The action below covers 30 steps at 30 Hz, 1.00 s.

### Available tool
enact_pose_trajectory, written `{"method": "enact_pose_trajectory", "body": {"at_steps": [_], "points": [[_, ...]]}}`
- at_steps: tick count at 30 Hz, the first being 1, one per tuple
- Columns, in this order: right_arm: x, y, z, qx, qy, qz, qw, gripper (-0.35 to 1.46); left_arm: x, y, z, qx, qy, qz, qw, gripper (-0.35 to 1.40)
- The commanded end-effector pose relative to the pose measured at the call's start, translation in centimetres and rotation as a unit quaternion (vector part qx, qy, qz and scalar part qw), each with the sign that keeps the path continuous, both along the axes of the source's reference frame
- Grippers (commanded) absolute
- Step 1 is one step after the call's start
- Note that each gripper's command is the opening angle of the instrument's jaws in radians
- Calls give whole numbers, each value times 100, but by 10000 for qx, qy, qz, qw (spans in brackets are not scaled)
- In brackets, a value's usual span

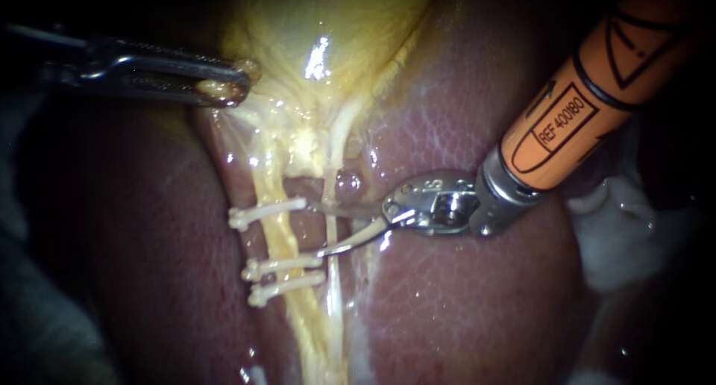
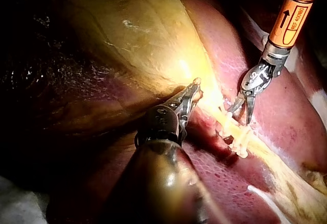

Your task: Go to the cutting position left tube

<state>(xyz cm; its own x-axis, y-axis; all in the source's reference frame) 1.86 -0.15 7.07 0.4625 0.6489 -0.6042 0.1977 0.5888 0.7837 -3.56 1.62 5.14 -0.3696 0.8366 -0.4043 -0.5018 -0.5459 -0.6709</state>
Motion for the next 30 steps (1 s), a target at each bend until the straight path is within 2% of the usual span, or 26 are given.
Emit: {"method": "enact_pose_trajectory", "body": {"at_steps": [1,12,22,30], "points": [[4,-1,-2,17,82,-35,10000,143,0,0,0,1,2,-1,10000,-35],[35,-6,-8,296,579,-220,9976,140,-1,0,0,-7,12,-13,10000,-35],[71,-8,-14,453,914,-242,9945,140,-1,1,1,-7,12,-14,10000,-35],[98,-12,-22,619,1094,-173,9919,140,-1,1,1,-7,12,-14,10000,-35]]}}
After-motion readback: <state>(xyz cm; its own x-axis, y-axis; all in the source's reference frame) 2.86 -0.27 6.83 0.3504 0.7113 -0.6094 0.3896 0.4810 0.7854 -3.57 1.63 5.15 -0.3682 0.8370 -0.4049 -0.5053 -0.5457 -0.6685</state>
